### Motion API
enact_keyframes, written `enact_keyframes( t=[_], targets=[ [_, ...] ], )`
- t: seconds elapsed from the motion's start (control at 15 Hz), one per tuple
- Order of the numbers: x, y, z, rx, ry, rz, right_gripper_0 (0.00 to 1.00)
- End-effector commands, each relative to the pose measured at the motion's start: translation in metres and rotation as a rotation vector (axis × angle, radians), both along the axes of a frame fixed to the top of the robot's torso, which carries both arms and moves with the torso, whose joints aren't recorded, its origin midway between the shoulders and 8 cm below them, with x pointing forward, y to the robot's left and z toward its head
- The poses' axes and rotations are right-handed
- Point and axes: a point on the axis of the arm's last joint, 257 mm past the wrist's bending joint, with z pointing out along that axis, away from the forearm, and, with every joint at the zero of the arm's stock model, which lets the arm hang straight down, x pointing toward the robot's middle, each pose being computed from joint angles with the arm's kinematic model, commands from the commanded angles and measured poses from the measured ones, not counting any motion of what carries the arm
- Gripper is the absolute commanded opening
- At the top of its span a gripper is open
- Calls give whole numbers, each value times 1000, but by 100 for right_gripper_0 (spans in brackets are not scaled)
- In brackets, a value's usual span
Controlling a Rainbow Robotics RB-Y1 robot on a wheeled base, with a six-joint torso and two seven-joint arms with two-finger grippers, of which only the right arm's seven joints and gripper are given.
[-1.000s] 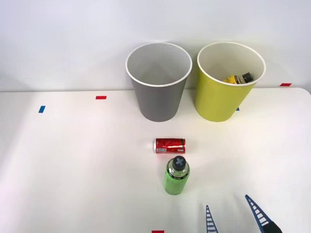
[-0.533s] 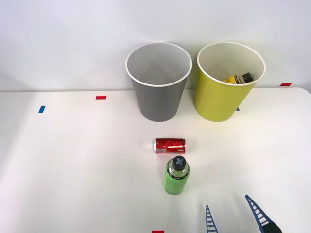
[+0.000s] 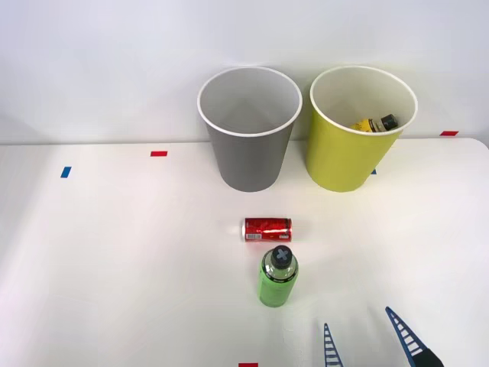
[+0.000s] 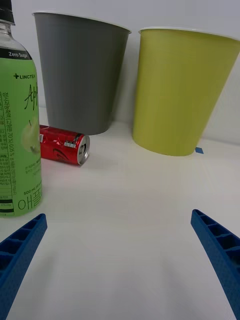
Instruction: Put cans in the gray bin, plastic bottles in the light green bin
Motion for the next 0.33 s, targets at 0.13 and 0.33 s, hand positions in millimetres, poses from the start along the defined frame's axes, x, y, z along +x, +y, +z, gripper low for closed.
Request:
enact_keyframes(
  t=[0.13, 0.33],
  targets=[
    [0, 0, 0, 0, 0, 0, 100],
    [0, 0, 0, 0, 0, 0, 100]
  ],
)
